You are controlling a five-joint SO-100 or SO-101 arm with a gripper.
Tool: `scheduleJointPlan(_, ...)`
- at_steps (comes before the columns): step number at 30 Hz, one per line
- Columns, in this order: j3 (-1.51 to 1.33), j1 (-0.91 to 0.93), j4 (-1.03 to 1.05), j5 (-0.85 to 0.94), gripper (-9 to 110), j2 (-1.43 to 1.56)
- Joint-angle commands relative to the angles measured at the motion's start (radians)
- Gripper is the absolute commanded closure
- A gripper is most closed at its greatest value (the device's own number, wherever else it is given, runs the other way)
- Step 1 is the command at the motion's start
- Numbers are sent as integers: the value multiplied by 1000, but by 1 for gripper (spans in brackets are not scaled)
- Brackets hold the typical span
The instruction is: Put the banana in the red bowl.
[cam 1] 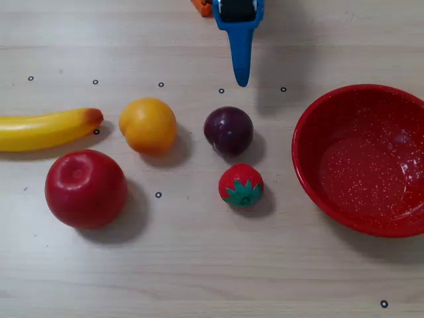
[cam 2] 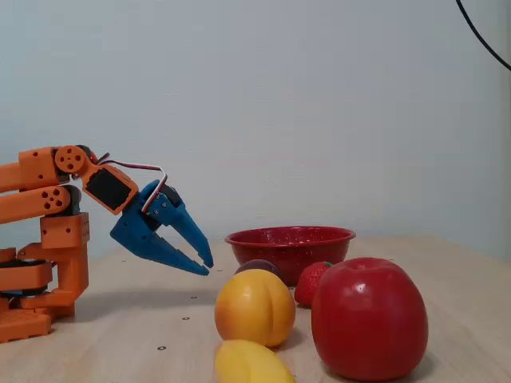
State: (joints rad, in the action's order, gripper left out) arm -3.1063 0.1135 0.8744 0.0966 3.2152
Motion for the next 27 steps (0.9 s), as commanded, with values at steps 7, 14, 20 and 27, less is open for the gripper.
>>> scheduleJointPlan(7, 2, -9, 48, 8, 101, 14)
scheduleJointPlan(14, -5, -9, 23, -60, 101, 11)
scheduleJointPlan(20, 86, -28, 23, -184, 101, -110)
scheduleJointPlan(27, 357, -61, 120, -270, 101, -341)
